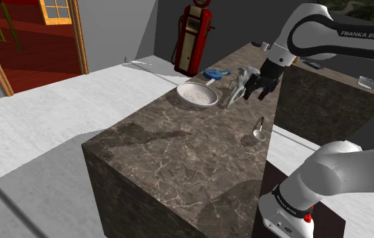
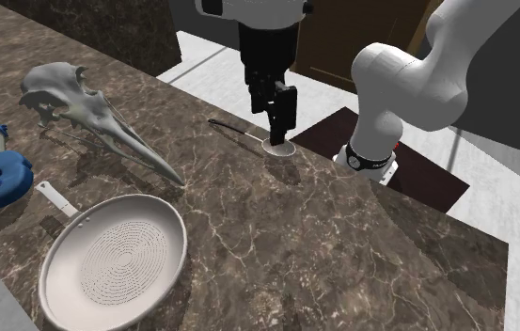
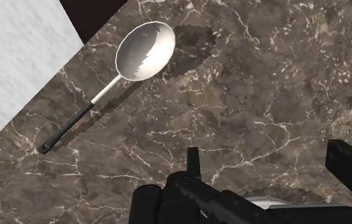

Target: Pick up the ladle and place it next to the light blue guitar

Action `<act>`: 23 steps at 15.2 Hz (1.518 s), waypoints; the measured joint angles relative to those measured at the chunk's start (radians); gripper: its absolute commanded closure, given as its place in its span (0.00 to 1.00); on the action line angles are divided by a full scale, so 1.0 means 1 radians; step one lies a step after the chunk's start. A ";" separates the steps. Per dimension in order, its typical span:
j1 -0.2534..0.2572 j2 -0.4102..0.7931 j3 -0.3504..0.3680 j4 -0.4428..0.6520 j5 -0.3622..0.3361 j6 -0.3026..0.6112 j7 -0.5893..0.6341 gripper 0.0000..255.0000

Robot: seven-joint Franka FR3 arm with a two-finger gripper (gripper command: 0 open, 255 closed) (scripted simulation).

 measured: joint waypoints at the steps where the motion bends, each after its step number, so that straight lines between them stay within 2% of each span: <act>1: -0.024 0.016 -0.009 -0.014 -0.004 0.030 0.025 0.00; 16: -0.378 0.104 -0.108 -0.273 -0.049 0.379 0.433 0.00; 18: -0.391 0.119 -0.113 -0.290 -0.049 0.411 0.447 0.00; 23: -0.388 0.171 -0.119 -0.331 -0.043 0.505 0.447 0.00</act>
